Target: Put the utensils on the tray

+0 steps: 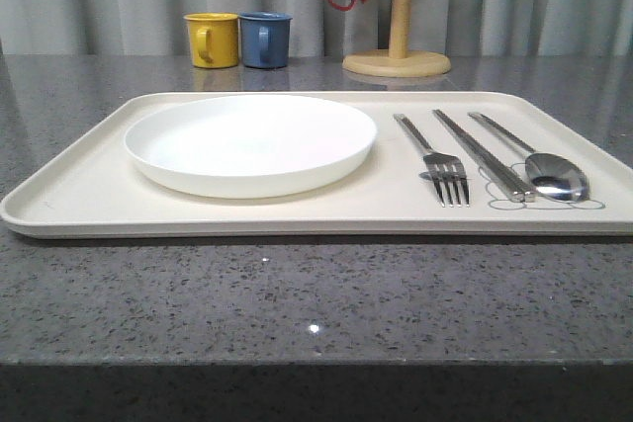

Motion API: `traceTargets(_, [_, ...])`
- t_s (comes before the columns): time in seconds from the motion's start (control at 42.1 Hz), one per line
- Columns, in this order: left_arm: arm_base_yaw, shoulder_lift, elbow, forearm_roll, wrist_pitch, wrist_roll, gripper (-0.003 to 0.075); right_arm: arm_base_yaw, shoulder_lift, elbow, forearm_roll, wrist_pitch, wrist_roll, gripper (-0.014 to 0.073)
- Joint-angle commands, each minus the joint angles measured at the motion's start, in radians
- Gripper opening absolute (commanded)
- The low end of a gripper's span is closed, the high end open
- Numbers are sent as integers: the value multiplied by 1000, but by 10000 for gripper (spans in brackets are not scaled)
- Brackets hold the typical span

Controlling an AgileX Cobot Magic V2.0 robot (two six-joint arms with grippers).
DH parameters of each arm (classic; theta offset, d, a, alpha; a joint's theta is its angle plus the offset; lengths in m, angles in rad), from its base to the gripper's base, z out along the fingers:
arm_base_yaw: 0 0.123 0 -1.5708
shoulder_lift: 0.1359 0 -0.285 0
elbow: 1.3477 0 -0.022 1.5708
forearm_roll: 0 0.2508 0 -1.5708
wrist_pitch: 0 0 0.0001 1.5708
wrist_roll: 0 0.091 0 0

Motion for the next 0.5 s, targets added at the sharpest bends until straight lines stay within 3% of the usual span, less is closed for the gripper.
traceTargets(0.0, [1,-20,19,1,-87,-11,-20,-6,-21,25,4,-158,0,-67])
traceTargets(0.071, [1,-20,19,1,-87,-11,-20,-6,-21,61,4,-228,0,-67])
traceTargets(0.475, [1,-20,19,1,-87,-11,-20,-6,-21,58,4,-248,0,-67])
